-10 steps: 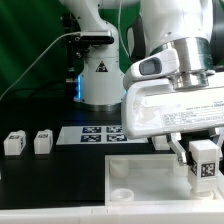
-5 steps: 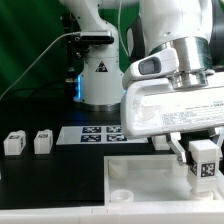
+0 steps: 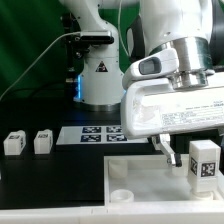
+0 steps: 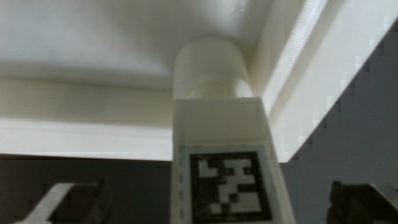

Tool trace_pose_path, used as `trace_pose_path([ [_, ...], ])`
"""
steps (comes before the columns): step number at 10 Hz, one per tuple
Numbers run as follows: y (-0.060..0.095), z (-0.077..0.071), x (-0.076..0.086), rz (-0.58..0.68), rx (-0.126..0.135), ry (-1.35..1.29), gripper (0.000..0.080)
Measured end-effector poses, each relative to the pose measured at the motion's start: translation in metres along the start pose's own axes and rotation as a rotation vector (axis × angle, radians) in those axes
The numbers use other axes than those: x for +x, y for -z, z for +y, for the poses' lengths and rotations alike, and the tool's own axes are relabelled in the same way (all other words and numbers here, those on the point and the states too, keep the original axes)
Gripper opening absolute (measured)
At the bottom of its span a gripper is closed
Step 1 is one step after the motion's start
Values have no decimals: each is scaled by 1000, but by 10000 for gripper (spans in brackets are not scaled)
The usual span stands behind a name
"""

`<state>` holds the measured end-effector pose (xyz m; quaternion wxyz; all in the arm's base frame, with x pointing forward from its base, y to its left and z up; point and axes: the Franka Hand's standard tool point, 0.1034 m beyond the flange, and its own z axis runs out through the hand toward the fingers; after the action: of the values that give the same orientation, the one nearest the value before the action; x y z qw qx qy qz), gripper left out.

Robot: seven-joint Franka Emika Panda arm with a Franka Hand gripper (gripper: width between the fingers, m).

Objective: Assemble one leg

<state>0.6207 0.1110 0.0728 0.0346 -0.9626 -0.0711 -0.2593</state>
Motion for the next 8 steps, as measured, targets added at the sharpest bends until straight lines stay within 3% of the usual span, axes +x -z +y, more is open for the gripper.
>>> trace_pose_path([
  [8, 1, 0, 0, -2, 0, 1, 648],
])
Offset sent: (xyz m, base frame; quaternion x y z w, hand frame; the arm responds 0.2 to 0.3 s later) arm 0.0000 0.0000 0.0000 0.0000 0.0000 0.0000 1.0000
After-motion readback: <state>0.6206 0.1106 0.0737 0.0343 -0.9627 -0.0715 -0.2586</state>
